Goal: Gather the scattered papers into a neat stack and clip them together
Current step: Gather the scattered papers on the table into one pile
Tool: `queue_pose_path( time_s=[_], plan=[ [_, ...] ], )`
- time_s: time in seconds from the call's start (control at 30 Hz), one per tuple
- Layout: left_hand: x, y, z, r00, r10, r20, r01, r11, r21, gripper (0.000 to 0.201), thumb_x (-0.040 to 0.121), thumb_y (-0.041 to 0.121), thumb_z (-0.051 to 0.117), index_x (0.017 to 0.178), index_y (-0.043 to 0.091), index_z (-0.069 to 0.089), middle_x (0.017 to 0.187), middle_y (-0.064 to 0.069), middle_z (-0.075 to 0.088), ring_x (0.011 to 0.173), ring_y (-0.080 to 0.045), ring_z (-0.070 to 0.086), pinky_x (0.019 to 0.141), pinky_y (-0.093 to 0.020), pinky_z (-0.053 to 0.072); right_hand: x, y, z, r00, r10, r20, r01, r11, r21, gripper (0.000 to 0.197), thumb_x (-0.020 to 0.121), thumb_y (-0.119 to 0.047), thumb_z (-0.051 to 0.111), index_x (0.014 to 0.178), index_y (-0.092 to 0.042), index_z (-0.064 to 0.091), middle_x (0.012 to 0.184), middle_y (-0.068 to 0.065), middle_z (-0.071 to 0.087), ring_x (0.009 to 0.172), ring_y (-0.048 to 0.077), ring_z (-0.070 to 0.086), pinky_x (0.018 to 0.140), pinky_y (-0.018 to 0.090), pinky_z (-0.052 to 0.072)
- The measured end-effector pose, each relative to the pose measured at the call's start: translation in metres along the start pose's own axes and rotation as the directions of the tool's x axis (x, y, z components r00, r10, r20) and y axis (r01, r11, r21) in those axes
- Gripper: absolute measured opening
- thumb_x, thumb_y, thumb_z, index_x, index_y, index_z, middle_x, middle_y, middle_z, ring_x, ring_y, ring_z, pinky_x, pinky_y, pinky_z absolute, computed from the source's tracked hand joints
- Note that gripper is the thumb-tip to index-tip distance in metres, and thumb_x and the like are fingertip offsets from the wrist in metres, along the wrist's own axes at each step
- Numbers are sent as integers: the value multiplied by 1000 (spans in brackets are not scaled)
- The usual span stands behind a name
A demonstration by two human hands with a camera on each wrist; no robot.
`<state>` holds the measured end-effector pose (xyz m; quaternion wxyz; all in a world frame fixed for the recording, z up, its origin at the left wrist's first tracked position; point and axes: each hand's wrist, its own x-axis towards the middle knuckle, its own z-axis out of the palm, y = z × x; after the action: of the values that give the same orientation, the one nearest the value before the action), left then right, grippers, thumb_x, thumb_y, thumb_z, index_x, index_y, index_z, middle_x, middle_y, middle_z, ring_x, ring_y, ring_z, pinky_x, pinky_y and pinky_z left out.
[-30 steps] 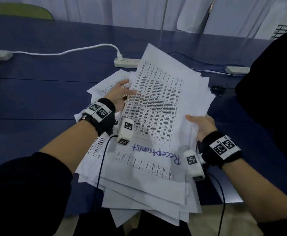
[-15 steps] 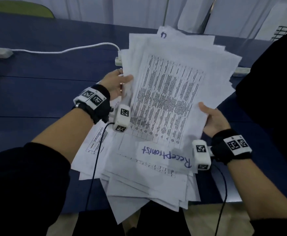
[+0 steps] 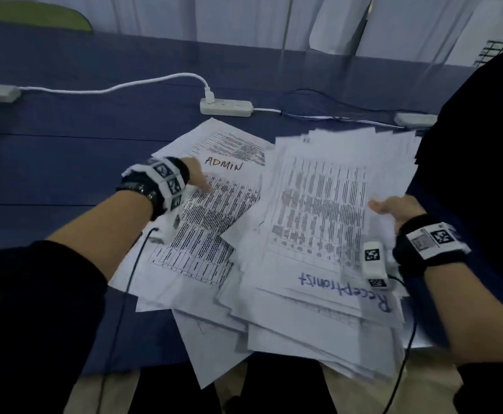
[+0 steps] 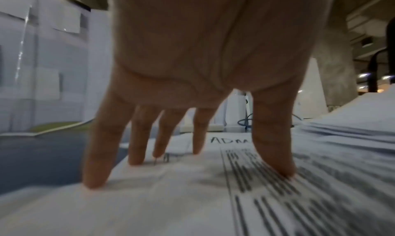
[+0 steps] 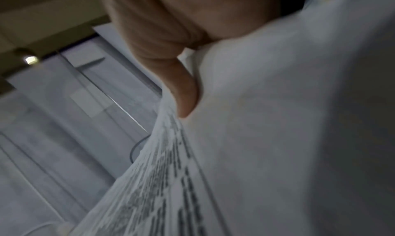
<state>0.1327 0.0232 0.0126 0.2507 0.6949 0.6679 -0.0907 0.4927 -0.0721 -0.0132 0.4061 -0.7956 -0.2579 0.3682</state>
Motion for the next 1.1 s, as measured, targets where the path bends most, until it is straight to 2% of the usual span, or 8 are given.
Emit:
queue_pose_path(
  time_s=[0.1, 0.27, 0.37, 0.47, 0.63, 0.83, 1.0, 1.1],
  plan=[
    [4, -14, 13, 988, -138, -64, 135, 990, -43, 96, 70, 47, 74, 140, -1, 29, 143, -21, 41, 130, -35, 41, 106, -44, 39, -3, -2, 2, 995, 102, 3, -98, 966, -240, 29, 95, -18, 50, 81, 8, 53, 138, 28, 42, 124, 35, 45, 80, 28, 33],
    [7, -13, 18, 990, -123, -61, 108, 972, -206, 91, 74, 25, 77, 143, -4, 24, 147, -20, 37, 134, -35, 38, 106, -41, 36, 11, 5, -1, 997, 61, 53, -45, 961, -272, 36, 87, -17, 64, 99, 14, 51, 105, 23, 56, 92, 34, 57, 65, 26, 52],
    [9, -17, 16, 994, -84, -64, 59, 942, -332, 85, 81, 25, 71, 145, -3, 22, 154, -17, 27, 141, -31, 28, 113, -36, 26, 18, 15, -8, 985, 80, 155, -61, 990, -125, 86, 73, -31, 76, 137, 7, 34, 135, 26, 46, 125, 45, 44, 105, 52, 37],
    [10, -18, 10, 978, -117, -174, -2, 824, -566, 77, 86, 30, 64, 144, -3, 27, 149, -15, 36, 137, -33, 37, 94, -36, 42, 37, 32, -14, 956, 133, 263, -151, 987, 51, 135, 26, -42, 93, 138, 3, 34, 141, 22, 41, 130, 40, 41, 103, 56, 36],
    [4, -1, 8, 997, 70, 28, -13, 525, -851, 63, 82, 36, 64, 130, -2, 47, 82, -7, 58, 63, -14, 56, 58, -22, 39, -8, 2, 2, 928, 91, 361, -175, 962, 208, 22, 84, -19, 61, 88, 1, 53, 88, 11, 53, 79, 28, 53, 59, 42, 52],
    [1, 6, -15, 885, -191, -424, -137, 764, -630, 37, 94, 15, 50, 125, -5, 53, 124, -20, 57, 121, -35, 52, 90, -38, 42, 6, -23, -38, 882, 77, 465, -169, 973, 159, 93, 7, -29, 95, 92, -2, 67, 88, 20, 72, 79, 31, 72, 78, 45, 55],
    [5, 3, -23, 791, -301, -533, -206, 688, -696, 37, 97, 15, 39, 129, 0, 49, 134, -19, 53, 123, -34, 50, 96, -36, 41, 7, -31, -39, 866, 30, 499, -165, 959, 228, 115, 15, -27, 96, 121, -9, 54, 117, 17, 61, 103, 31, 64, 86, 45, 52],
    [-2, 24, -8, 859, -196, -473, -336, 481, -810, 30, 95, 10, 40, 120, 3, 55, 120, -22, 60, 108, -36, 58, 76, -39, 46, 5, -29, -16, 902, 11, 431, -126, 963, 238, 90, 24, -26, 92, 104, -5, 58, 86, 15, 71, 86, 25, 70, 80, 35, 57]
  ],
)
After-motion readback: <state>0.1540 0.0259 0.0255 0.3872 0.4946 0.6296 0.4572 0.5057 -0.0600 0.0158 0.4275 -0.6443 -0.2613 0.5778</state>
